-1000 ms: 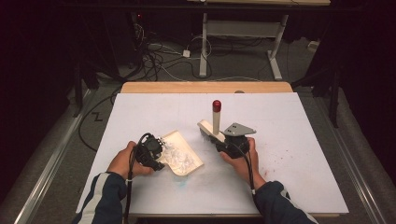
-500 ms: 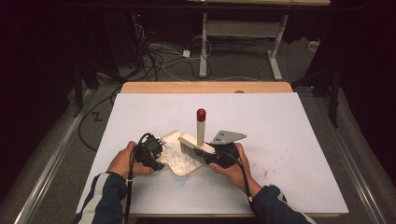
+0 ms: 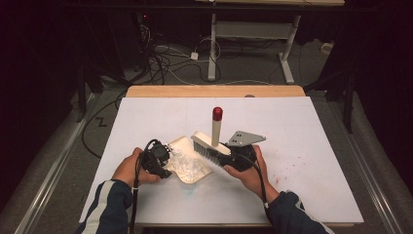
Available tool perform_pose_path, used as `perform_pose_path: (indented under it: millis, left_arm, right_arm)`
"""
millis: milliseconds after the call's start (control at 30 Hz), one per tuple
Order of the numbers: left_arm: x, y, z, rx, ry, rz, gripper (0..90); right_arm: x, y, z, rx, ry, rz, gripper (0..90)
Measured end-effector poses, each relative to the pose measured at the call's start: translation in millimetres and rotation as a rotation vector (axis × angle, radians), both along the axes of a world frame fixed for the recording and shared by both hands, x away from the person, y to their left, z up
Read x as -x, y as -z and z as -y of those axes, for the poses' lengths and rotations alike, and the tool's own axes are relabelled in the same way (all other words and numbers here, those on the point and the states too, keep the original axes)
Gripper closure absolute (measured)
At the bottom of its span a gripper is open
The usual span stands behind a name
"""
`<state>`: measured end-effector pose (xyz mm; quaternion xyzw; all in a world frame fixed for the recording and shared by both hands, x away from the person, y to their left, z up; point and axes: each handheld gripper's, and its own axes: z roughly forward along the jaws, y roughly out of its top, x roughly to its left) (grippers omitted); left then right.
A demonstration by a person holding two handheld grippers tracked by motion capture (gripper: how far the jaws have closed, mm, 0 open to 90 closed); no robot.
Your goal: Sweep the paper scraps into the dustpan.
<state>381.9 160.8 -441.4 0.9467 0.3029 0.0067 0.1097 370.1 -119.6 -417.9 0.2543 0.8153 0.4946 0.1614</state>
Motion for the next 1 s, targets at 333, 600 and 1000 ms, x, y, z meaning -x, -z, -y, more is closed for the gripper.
perform_pose_path:
  millis: [333, 600, 1000]
  left_arm:
    - [0.0, 0.0, -1.0, 0.007, -0.006, 0.001, 62.9]
    - [0.4, 0.0, -1.3, 0.008, -0.006, 0.003, 62.9]
    - [0.8, 1.1, -1.2, 0.008, -0.009, 0.005, 62.9]
  right_arm:
    - [-4.2, 10.5, 5.0, 0.079, 0.024, -0.005, 68.2]
    - [1.8, 14.2, 2.5, 0.096, -0.034, -0.028, 68.2]
    - [4.6, 3.5, 3.9, 0.073, -0.030, -0.014, 68.2]
